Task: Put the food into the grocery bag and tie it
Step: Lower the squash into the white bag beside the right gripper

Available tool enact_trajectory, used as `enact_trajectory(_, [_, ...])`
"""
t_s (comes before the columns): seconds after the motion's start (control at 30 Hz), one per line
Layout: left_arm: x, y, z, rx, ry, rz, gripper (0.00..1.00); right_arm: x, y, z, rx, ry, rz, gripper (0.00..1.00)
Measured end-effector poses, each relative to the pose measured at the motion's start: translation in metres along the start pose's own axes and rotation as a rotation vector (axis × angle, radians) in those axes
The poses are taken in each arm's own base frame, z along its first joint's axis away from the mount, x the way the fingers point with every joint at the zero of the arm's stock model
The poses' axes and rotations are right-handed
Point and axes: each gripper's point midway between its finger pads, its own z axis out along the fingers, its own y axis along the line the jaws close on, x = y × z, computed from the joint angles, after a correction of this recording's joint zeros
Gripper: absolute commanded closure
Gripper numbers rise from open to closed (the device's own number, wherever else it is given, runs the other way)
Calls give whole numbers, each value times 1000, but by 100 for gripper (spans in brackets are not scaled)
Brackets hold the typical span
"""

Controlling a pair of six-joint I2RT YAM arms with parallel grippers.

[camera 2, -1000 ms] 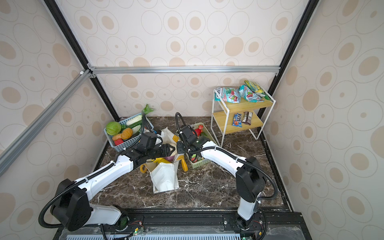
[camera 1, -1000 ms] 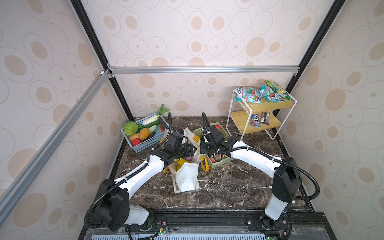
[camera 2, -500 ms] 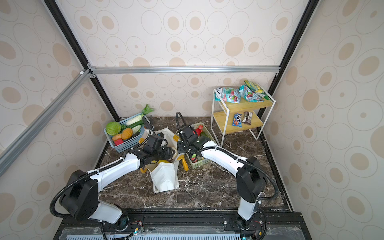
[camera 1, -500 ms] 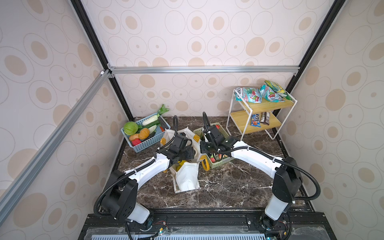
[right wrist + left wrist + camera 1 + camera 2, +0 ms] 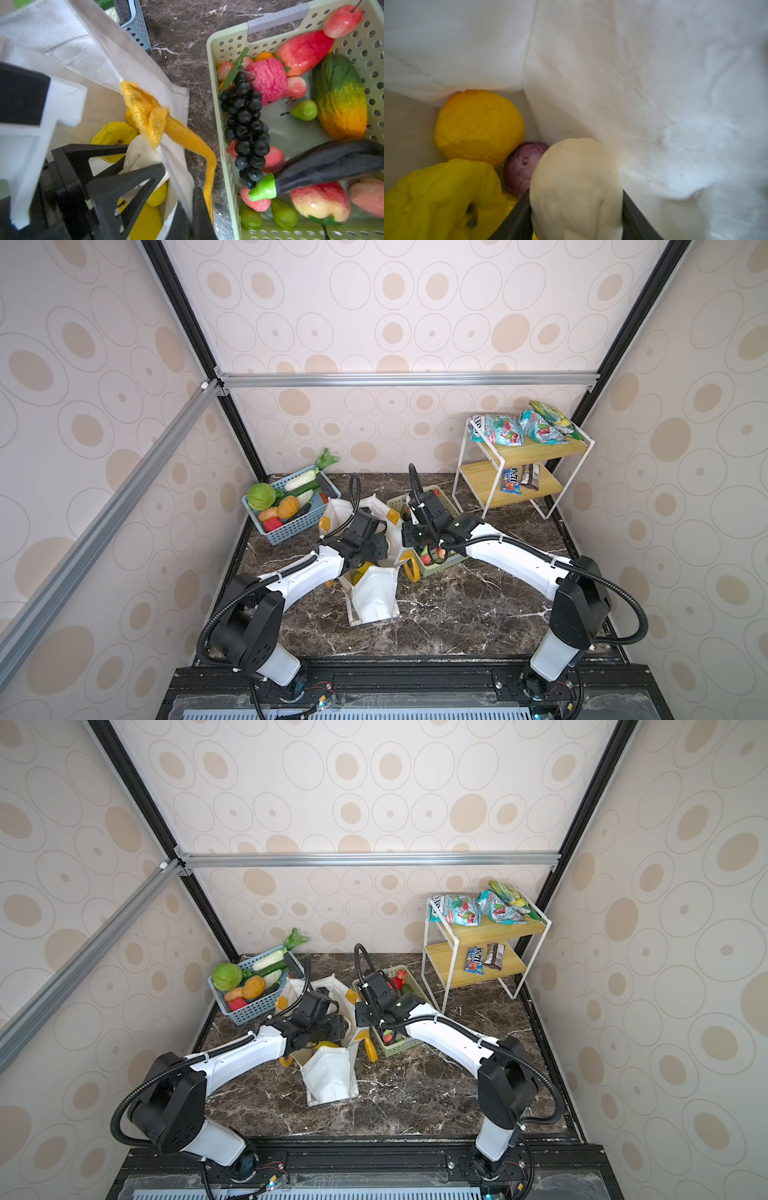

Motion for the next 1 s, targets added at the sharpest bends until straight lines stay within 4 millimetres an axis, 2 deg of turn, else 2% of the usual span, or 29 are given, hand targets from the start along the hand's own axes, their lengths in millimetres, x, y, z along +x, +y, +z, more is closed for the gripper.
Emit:
enact_trajectory(0.2, [-2, 3, 1, -23, -14, 4, 36, 0, 0, -2, -4, -10, 4, 97])
enact_trajectory(0.37, [0, 6, 2, -40, -9, 5, 25, 0, 0, -2, -6, -11, 4, 97])
enact_trajectory(0.6, [-1, 5, -2, -38, -3, 5, 21, 1, -1, -3, -5, -11, 5, 97])
enact_trajectory(0.73, [-17, -6, -12, -13, -26, 5, 21, 2, -2, -4, -3, -11, 5, 97])
enact_trajectory(1.0, [-65, -25, -46, 36, -123, 13, 20, 3, -5, -3, 7, -16, 8, 97])
